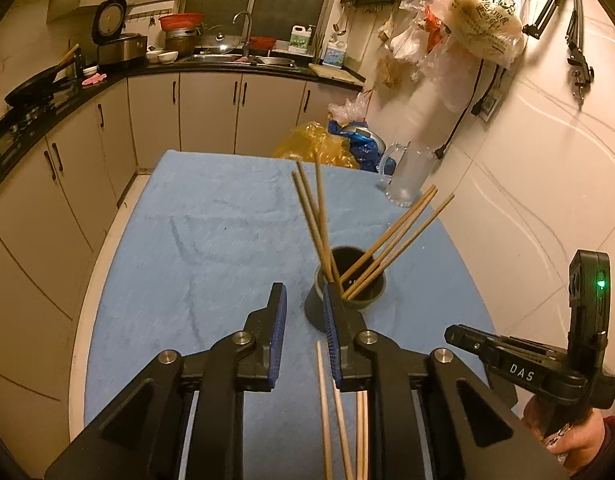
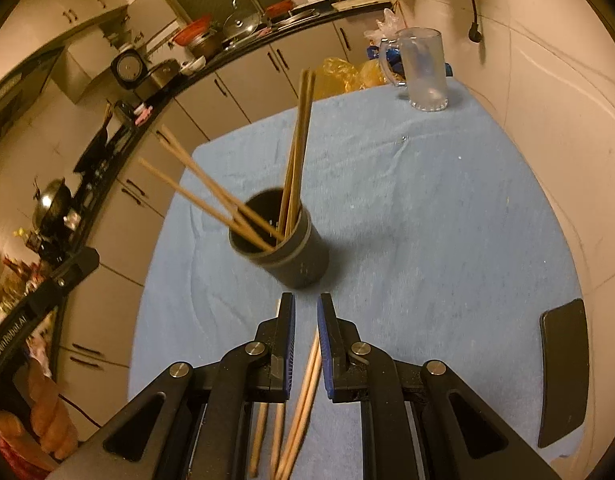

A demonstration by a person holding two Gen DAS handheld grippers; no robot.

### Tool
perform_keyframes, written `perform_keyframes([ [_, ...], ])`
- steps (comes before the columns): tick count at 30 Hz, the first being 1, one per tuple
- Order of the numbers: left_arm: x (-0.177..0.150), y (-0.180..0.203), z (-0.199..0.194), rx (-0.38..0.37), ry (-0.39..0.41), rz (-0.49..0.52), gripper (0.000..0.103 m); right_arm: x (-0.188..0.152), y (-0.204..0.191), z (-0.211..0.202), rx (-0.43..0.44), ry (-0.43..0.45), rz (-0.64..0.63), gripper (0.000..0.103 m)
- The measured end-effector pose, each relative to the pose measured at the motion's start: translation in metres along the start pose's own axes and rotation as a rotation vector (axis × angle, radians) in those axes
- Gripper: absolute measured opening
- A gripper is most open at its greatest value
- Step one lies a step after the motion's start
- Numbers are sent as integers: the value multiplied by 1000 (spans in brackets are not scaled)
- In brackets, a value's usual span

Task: Organize utensils
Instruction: 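Withdraw both open tools from the cup toward the remaining chopsticks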

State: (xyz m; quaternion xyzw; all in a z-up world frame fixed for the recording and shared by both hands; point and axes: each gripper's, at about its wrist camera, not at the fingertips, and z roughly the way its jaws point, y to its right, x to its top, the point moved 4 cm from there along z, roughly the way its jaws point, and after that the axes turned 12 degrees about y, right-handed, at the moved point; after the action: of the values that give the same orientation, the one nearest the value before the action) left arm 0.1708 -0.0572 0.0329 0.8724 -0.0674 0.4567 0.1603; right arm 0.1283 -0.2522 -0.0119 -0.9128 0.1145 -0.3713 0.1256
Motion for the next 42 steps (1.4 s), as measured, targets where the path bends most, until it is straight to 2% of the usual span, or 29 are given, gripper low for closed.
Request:
perform_keyframes([
  [6,-17,-10,-1,15,-27,-11,18,-22,-5,7,-19,-32,-6,12],
  [12,-45,-19,-2,28,-73,-24,22,-29,4,11,-41,-42,8,12],
  [16,-65,-24,3,28,-125,-26,22,-34,12,20,-12,-89,74,12],
  [21,-83,-28,4,12,-169,-37,22,-42,11,39,-4,-156,69,12],
  [32,-113,-37,6,15,-234,-43,22,-65,27,88,-29,-288,154,12],
  [42,-122,-42,10,11,-270,-35,22,-75,26,119,-104,-326,108,12],
])
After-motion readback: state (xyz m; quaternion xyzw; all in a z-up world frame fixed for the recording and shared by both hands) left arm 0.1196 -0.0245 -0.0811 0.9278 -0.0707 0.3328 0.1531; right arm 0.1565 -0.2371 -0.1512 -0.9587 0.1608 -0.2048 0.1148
